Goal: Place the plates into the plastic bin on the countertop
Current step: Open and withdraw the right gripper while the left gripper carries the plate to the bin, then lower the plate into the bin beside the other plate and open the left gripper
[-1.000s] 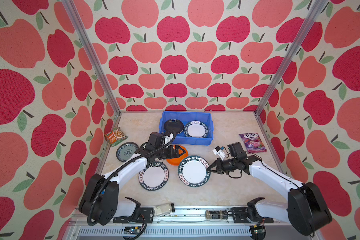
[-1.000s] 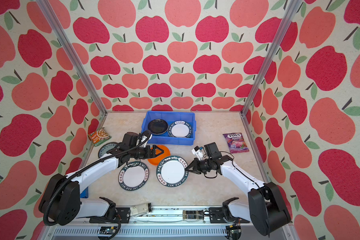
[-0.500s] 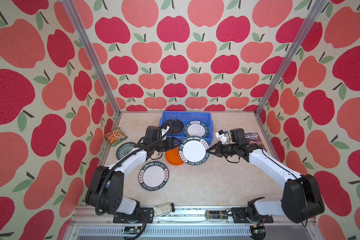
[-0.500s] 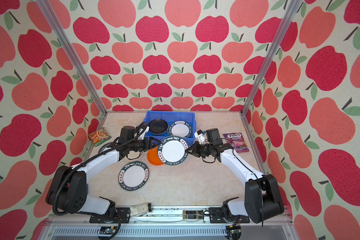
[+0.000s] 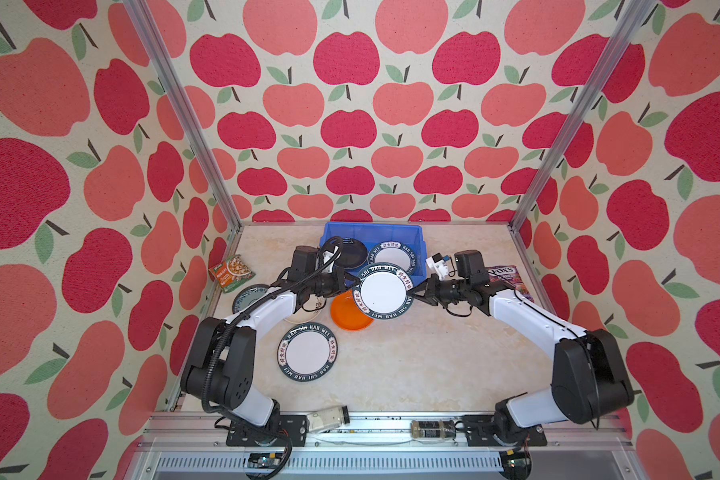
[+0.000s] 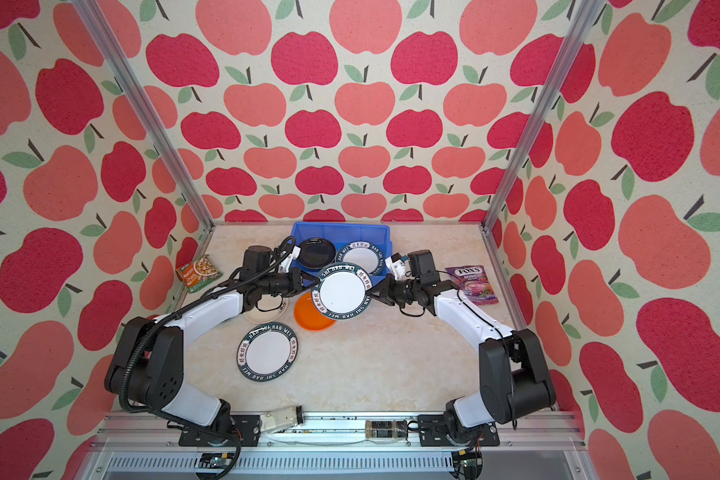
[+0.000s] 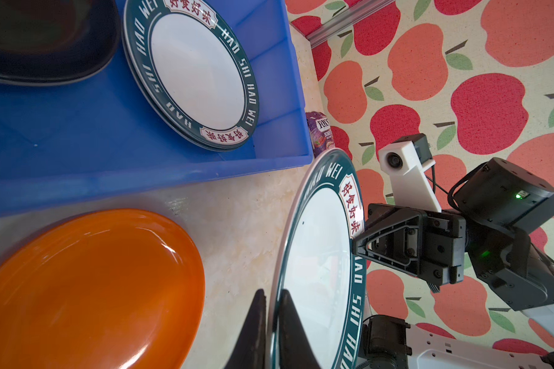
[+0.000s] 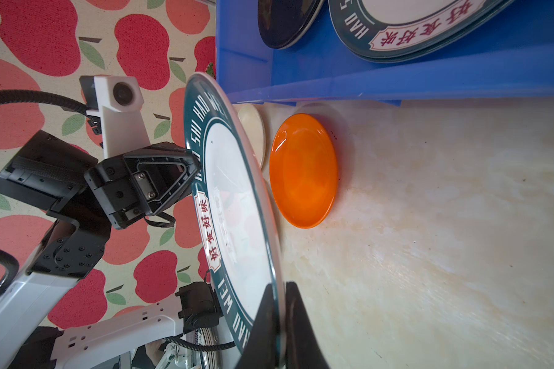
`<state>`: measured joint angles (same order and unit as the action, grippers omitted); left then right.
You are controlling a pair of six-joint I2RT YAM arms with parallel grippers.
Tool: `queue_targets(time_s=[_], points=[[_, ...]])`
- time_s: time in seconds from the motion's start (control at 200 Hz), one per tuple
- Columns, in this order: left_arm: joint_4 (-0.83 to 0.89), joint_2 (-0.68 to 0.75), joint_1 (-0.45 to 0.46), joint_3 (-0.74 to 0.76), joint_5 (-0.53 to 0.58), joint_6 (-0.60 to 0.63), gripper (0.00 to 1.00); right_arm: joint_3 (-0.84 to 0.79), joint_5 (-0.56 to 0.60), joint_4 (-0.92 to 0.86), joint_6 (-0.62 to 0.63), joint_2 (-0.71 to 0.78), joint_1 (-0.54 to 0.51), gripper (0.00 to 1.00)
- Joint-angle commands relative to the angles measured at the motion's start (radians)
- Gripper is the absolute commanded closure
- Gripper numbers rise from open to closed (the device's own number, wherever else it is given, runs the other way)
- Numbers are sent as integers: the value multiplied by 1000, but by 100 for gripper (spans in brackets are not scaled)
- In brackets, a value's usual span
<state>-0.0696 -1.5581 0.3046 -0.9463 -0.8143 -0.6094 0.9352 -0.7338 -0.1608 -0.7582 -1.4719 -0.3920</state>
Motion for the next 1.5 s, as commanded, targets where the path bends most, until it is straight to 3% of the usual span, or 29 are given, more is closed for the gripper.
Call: queue_targets(time_s=[0.0,0.035,0.17,0.345,0.47,0.705,0.916,1.496], points=[[-18,-13,-5,-39,-25,-4,95,36,-52,76,-21,-18,8,100],[-18,-14,-5,-42,-20,-4,100,38,-52,79,-21,-23,10,100],[-15,-31,-5,-78,-1,-3,100,39,-46,102,-29,-49,28,100],[-40,-91,-4,-183,45,-23,100,34,-38,162,-82,-73,78,67],[-54,-151,-5,-284,104,-36,100,17,10,164,-96,-41,127,55],[-7,-326,-3,-496,203,-64,100,-19,145,86,-60,85,221,55],[66,-452,20,-646,308,-50,100,-60,165,105,-80,136,268,55],[109,-669,59,-807,308,-73,100,-87,128,161,-99,106,287,55]])
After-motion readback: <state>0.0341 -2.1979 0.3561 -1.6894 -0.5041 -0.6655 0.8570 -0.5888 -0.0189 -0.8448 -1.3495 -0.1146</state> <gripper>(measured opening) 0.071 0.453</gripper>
